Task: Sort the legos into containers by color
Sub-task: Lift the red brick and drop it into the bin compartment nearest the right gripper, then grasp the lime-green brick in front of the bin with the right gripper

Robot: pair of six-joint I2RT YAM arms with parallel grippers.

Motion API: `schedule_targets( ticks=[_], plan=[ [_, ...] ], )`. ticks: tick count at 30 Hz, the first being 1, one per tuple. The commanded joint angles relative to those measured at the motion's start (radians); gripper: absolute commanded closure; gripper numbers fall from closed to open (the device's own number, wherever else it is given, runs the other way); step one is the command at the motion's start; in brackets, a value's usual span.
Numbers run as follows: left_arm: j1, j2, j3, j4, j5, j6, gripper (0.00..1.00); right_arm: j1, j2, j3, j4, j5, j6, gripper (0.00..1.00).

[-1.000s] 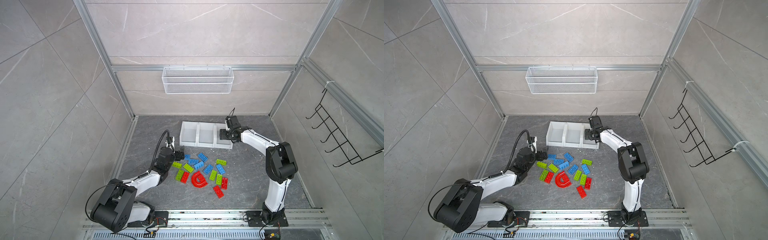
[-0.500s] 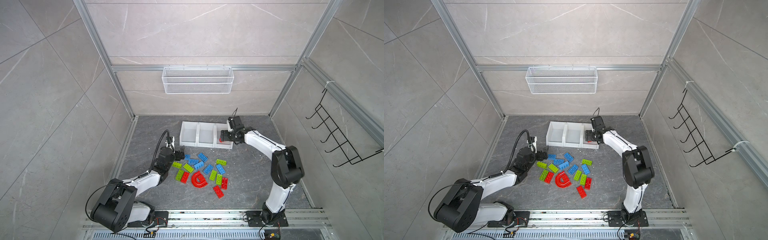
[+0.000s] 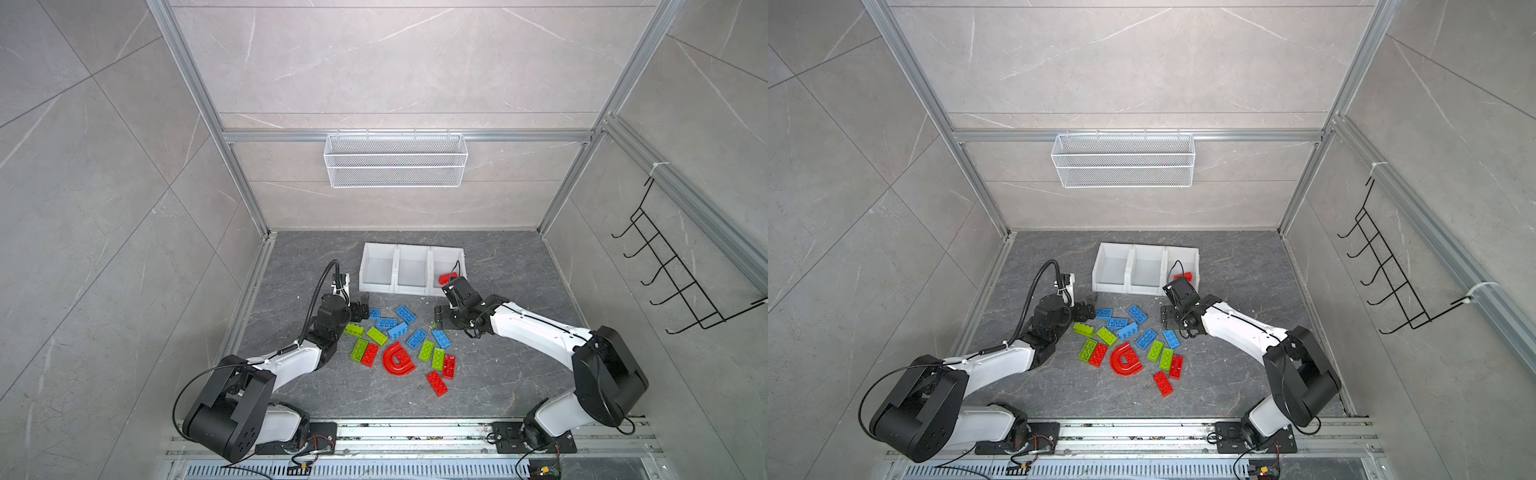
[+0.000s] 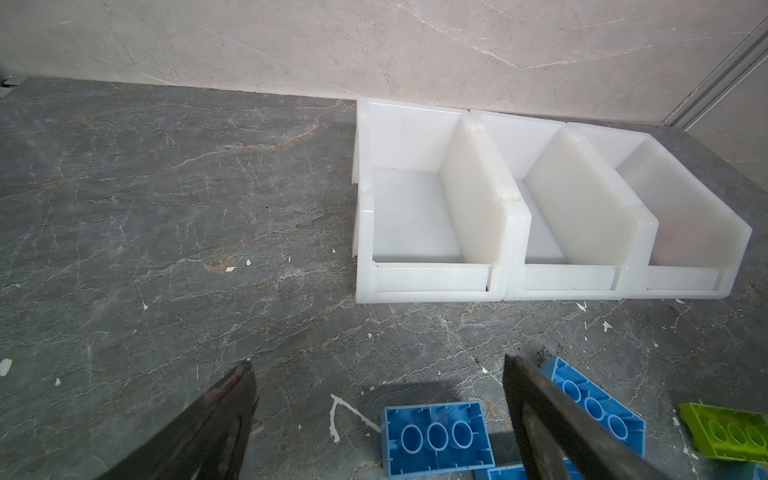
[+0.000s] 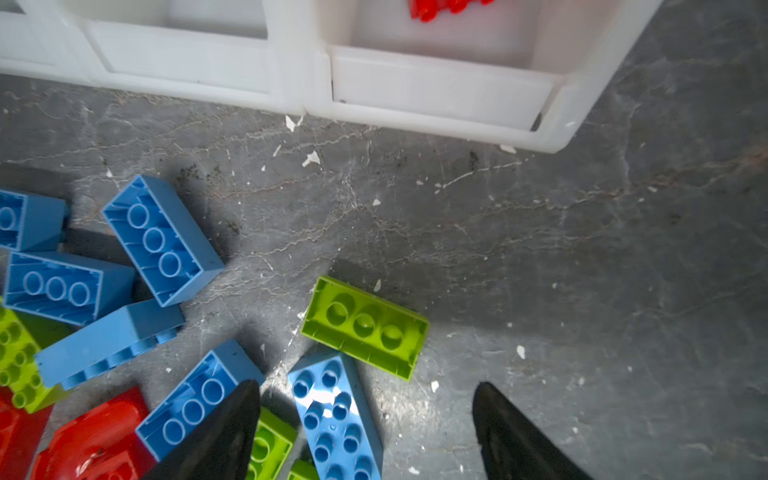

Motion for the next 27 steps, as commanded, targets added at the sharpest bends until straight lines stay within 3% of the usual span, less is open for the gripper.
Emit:
schedule_targets(
  ticks=[1, 18, 27],
  plan=[
    [0.004, -0.002, 0.003, 0.052, -0.005, 0.024, 0.06, 0.015, 0.06, 0.036, 0.012, 0.033, 0.036, 0.17],
    [0.003, 0.004, 0.011, 0.043, -0.004, 0.027, 0.06, 0.034, 0.236, 0.094, 0.012, 0.051, 0.056, 0.14],
    [0.004, 0.005, 0.013, 0.045, -0.008, 0.029, 0.06, 0.035, 0.204, 0.061, 0.022, 0.076, 0.063, 0.24]
  ],
)
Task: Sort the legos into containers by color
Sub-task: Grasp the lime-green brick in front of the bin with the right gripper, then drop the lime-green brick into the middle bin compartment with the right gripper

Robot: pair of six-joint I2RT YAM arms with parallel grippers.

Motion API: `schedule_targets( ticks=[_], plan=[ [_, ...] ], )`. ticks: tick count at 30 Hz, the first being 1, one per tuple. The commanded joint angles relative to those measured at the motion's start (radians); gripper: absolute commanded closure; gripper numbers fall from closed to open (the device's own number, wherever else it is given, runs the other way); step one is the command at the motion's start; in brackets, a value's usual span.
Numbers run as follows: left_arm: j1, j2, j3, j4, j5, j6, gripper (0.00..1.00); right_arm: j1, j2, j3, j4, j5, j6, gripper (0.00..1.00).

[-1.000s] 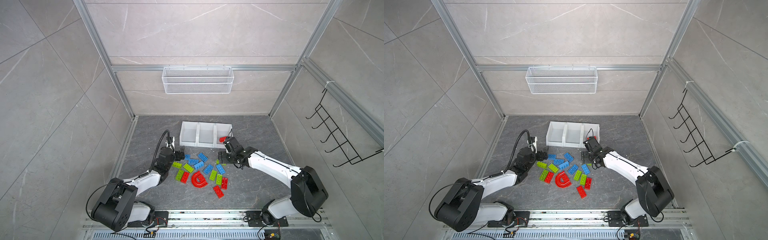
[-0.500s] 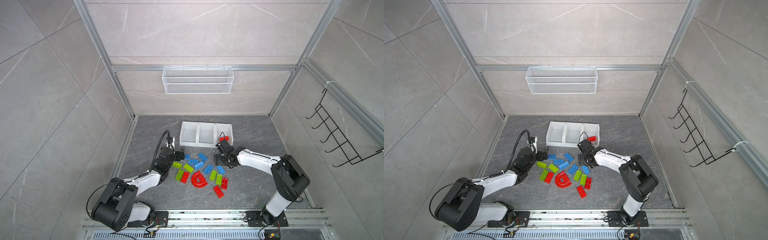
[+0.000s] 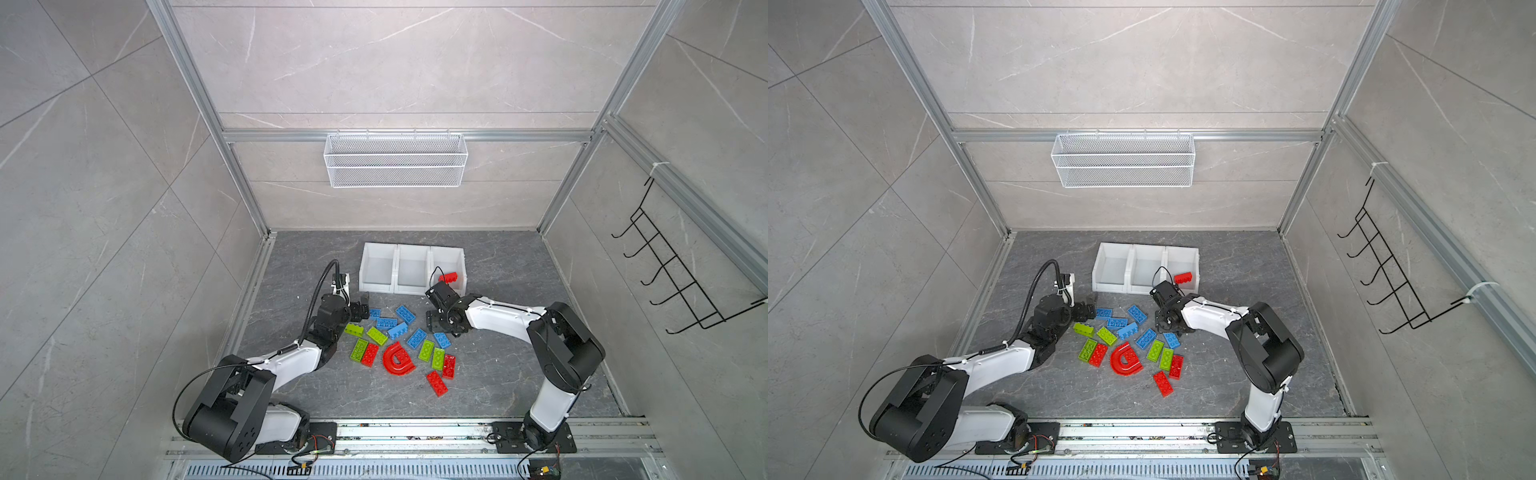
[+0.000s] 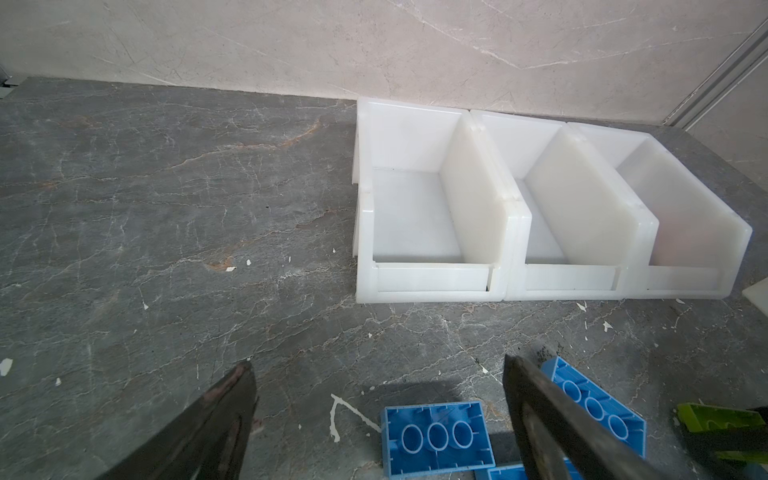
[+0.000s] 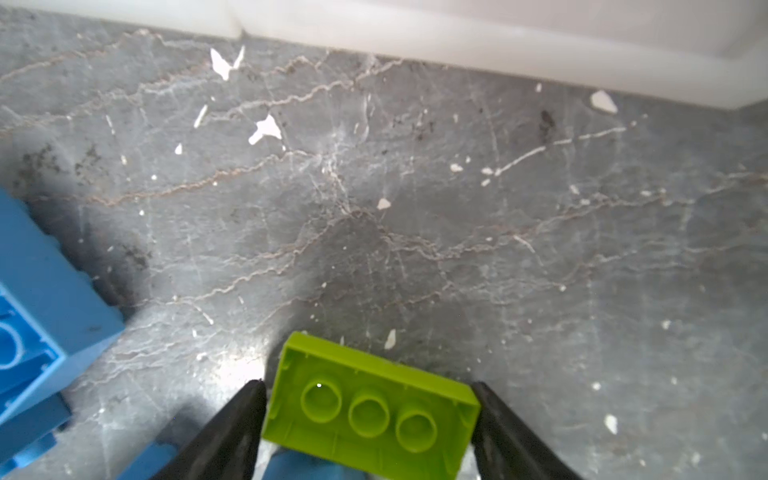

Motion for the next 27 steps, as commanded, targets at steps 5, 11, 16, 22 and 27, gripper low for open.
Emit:
schedule_targets(
  ticks=[5, 11, 16, 22, 27],
  plan=[
    [0.004, 0.005, 0.012, 0.044, -0.009, 0.03, 0.06, 0.007, -0.052, 0.012, -0.011, 0.038, -0.006, 0.27],
    [0.004, 0.005, 0.012, 0.043, -0.007, 0.029, 0.06, 0.005, -0.097, 0.084, -0.031, 0.04, -0.06, 0.28],
    [0.004, 0.006, 0.012, 0.043, -0.004, 0.025, 0.06, 0.003, -0.044, 0.234, -0.077, 0.039, -0.126, 0.28],
    [0.004, 0.005, 0.01, 0.048, -0.003, 0.025, 0.06, -0.006, 0.084, 0.428, -0.067, 0.029, -0.223, 0.28],
    [0.004, 0.003, 0.01, 0.05, -0.005, 0.028, 0.06, -0.038, 0.215, 0.576, -0.037, -0.013, -0.244, 0.28]
  ],
)
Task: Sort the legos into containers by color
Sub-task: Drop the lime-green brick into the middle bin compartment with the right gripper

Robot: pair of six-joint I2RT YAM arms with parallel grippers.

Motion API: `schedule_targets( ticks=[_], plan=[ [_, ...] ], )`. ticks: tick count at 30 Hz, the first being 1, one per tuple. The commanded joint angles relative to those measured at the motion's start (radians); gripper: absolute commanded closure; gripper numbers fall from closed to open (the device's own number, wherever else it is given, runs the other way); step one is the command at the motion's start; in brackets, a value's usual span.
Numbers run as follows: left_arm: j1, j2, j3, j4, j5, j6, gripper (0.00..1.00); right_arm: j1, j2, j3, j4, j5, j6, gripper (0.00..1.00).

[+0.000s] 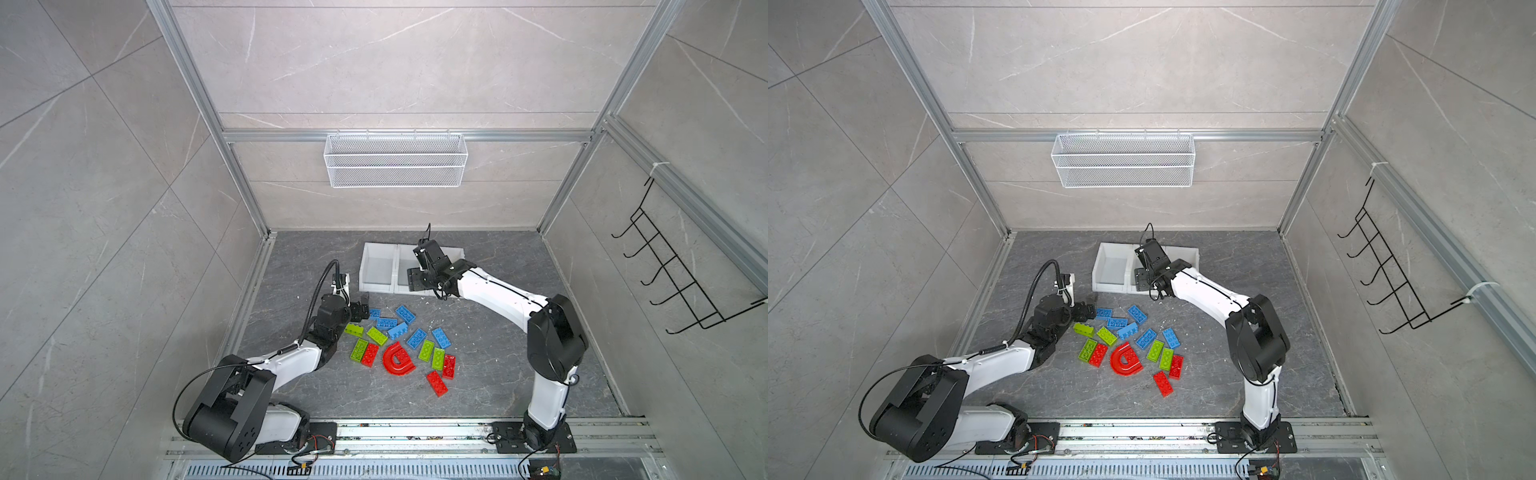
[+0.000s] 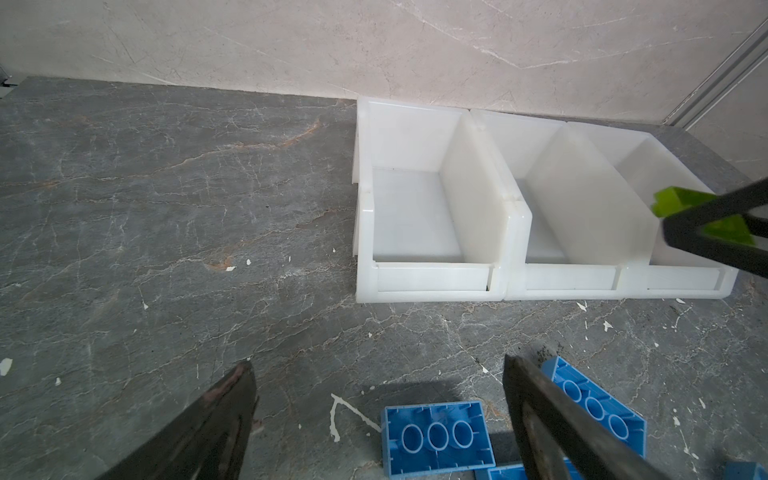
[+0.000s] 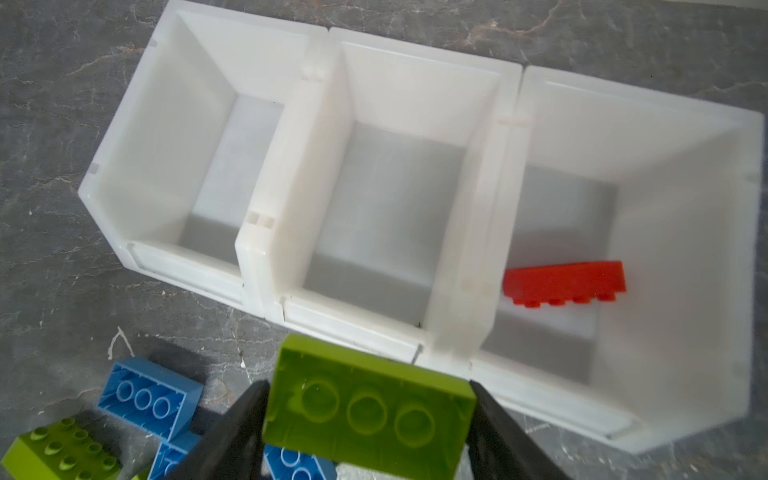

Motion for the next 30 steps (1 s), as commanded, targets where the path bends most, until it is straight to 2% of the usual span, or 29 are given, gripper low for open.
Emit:
schedule_targets(
  ticks=[1, 6, 10, 17, 22, 24, 26, 30],
  plan=[
    [0.004, 0.001, 0.008, 0.05, -0.007, 0.028, 0.06, -0.028, 0.098, 0.105, -0.002, -0.022, -0.042, 0.28],
    [0.003, -0.002, 0.006, 0.052, -0.007, 0.027, 0.06, -0.047, 0.215, 0.247, -0.036, -0.046, -0.036, 0.27],
    [0.004, -0.002, 0.004, 0.053, -0.008, 0.029, 0.06, -0.053, 0.264, 0.311, -0.065, -0.045, -0.036, 0.2],
    [0.004, -0.007, 0.001, 0.057, -0.011, 0.032, 0.06, -0.054, 0.19, 0.262, -0.068, -0.057, -0.039, 0.16],
    [0.004, -0.01, 0.0, 0.058, -0.014, 0.034, 0.06, -0.053, -0.045, 0.024, -0.062, -0.141, -0.058, 0.17],
    [0.004, -0.008, 0.0, 0.057, -0.012, 0.035, 0.06, -0.053, -0.138, -0.061, -0.146, -0.183, -0.093, 0.18],
    [0.004, -0.012, 0.001, 0.054, -0.011, 0.037, 0.06, -0.051, -0.236, -0.17, -0.219, -0.192, -0.106, 0.19],
    [0.003, -0.017, -0.003, 0.058, -0.004, 0.035, 0.06, -0.045, -0.41, -0.376, -0.249, -0.178, -0.09, 0.2]
  ],
)
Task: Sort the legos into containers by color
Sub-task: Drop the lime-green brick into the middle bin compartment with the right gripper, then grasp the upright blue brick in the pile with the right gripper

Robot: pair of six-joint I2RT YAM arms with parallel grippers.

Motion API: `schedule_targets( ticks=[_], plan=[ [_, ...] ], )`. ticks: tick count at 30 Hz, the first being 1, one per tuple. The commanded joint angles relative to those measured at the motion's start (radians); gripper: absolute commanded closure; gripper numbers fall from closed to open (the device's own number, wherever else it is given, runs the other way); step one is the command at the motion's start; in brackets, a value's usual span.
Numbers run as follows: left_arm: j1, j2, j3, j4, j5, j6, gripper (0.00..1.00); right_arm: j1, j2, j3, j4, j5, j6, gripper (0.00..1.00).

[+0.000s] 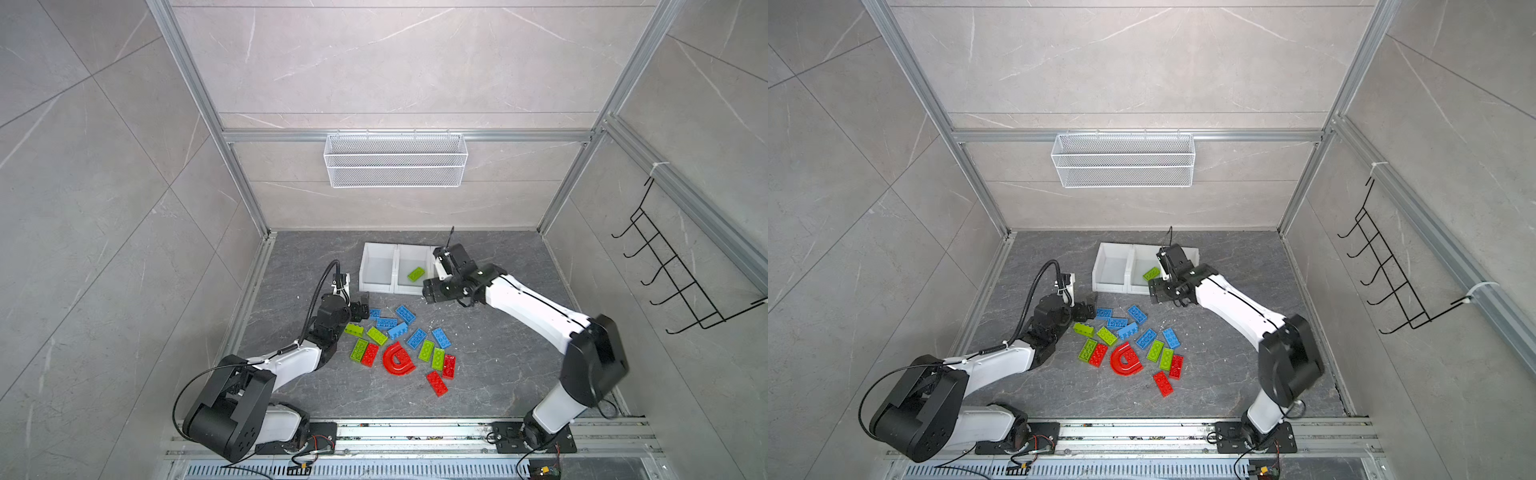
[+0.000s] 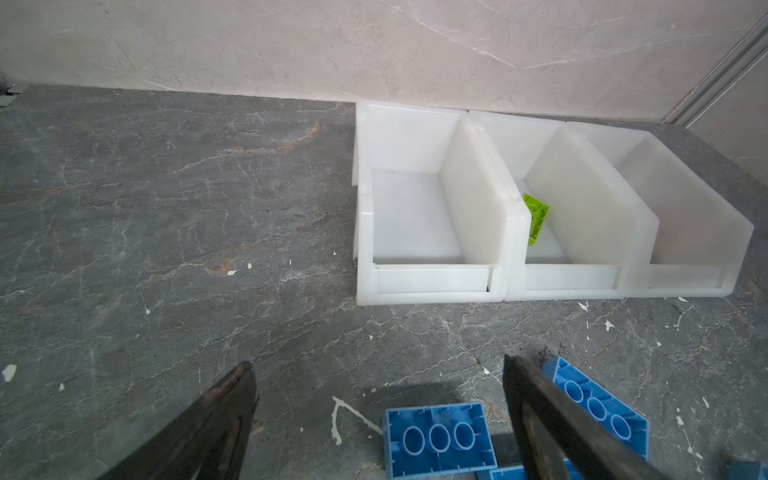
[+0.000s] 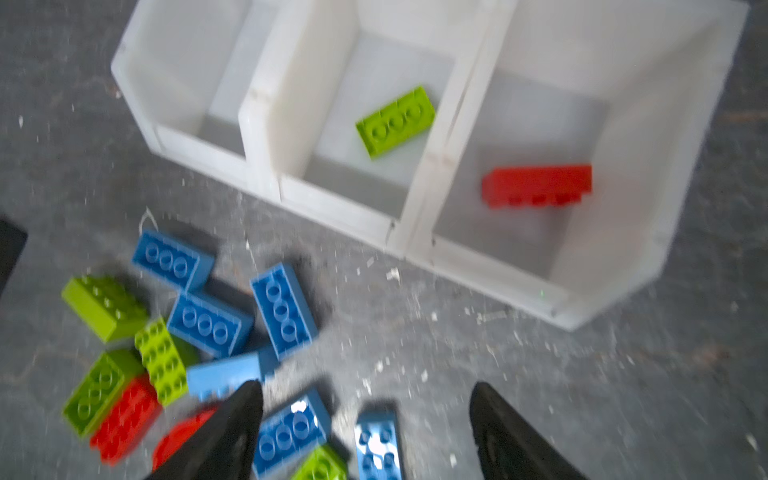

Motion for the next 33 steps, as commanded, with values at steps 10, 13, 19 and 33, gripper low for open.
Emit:
schedule_targets(
  ticks=[10, 13, 19, 33],
  plan=[
    [0.003, -0.007, 0.003, 0.055, -0.003, 0.027, 0.06, 0.085, -0.031, -0.201, -0.073, 0.019, 0.005, 0.24],
    [0.003, -0.016, 0.001, 0.05, -0.013, 0.038, 0.05, 0.089, 0.014, -0.207, -0.043, 0.018, 0.006, 0.26],
    [0.003, -0.014, 0.0, 0.051, -0.015, 0.038, 0.06, 0.091, 0.098, -0.208, -0.017, 0.036, 0.012, 0.3],
    [0.002, -0.02, -0.004, 0.057, -0.009, 0.04, 0.06, 0.091, 0.175, -0.221, 0.055, 0.01, 0.025, 0.42]
  ],
)
